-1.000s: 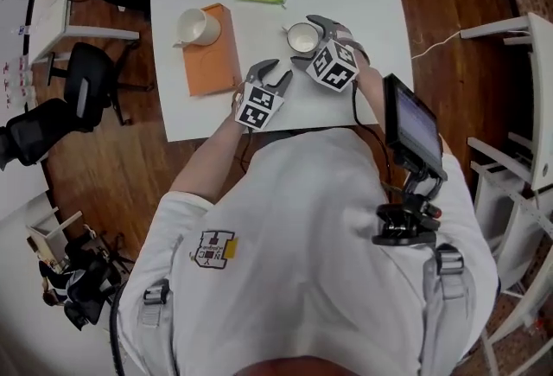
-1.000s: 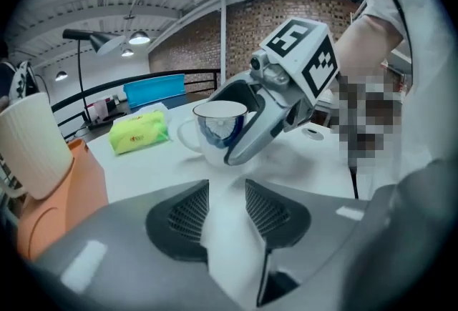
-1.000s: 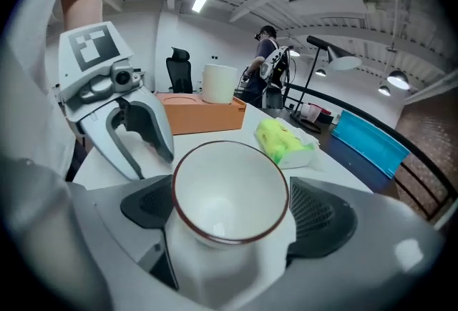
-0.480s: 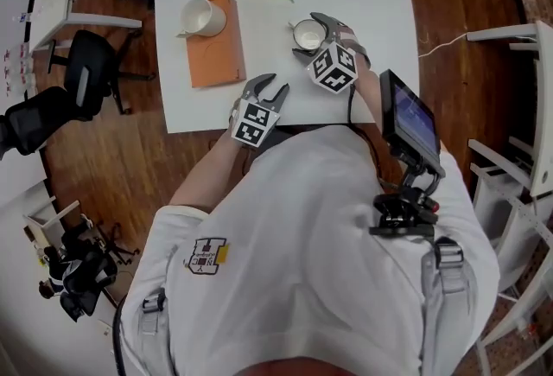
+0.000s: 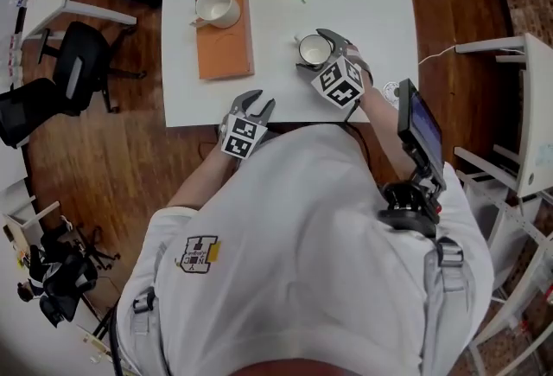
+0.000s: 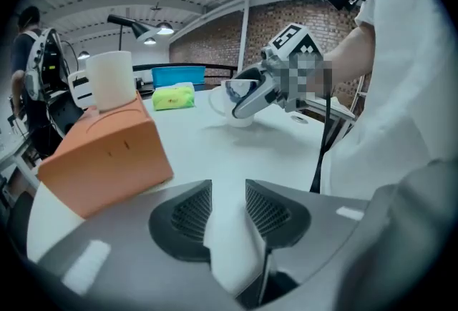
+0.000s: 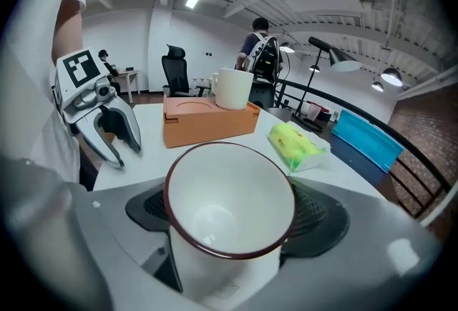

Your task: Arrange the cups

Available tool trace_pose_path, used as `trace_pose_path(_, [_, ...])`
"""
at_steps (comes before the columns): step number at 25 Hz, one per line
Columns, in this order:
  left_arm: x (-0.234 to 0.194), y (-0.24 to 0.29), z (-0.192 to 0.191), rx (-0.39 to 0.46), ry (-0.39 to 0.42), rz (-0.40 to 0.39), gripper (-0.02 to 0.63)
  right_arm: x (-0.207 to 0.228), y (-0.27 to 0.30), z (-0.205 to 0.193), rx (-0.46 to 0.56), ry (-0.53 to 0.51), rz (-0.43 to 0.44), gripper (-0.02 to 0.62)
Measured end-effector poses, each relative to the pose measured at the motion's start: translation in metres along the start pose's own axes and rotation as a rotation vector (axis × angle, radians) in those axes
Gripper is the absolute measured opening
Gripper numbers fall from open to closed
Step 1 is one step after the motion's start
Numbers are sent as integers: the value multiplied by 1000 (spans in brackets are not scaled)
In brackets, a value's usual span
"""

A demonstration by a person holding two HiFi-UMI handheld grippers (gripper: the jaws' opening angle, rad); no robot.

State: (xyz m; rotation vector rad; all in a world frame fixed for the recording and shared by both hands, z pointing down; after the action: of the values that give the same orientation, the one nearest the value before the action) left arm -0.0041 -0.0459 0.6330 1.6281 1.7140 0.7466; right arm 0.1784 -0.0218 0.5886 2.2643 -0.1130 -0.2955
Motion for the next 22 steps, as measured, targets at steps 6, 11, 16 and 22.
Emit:
trace_pose_path(6, [-14,-16,-15,53,-51,17,137,-21,-23,53,75,-59,-4,442])
trace_pose_path(11, [-27,-33,-27,87,-95,53,137,-42,-26,118,156,-159,36,442])
trace_pose_path(16, [-44,-53,-42,108,-148,105,137,-63,5,165,184,-238,102,442])
trace_pose_path(22, [-67,-70,-66,125,-267,163,137,-72,49,187,180,-296,166,442])
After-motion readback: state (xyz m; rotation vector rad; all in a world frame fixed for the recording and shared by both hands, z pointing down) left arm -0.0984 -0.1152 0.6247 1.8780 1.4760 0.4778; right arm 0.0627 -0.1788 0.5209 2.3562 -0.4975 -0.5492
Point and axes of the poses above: the fingertips, and each gripper's own axes: y forward along the fingers, x to its right, z out of its top, the point moved 4 cm from there along -y, backward along the fingers, and after that the axes turned 6 degrees about -x, right-handed, at the moved point
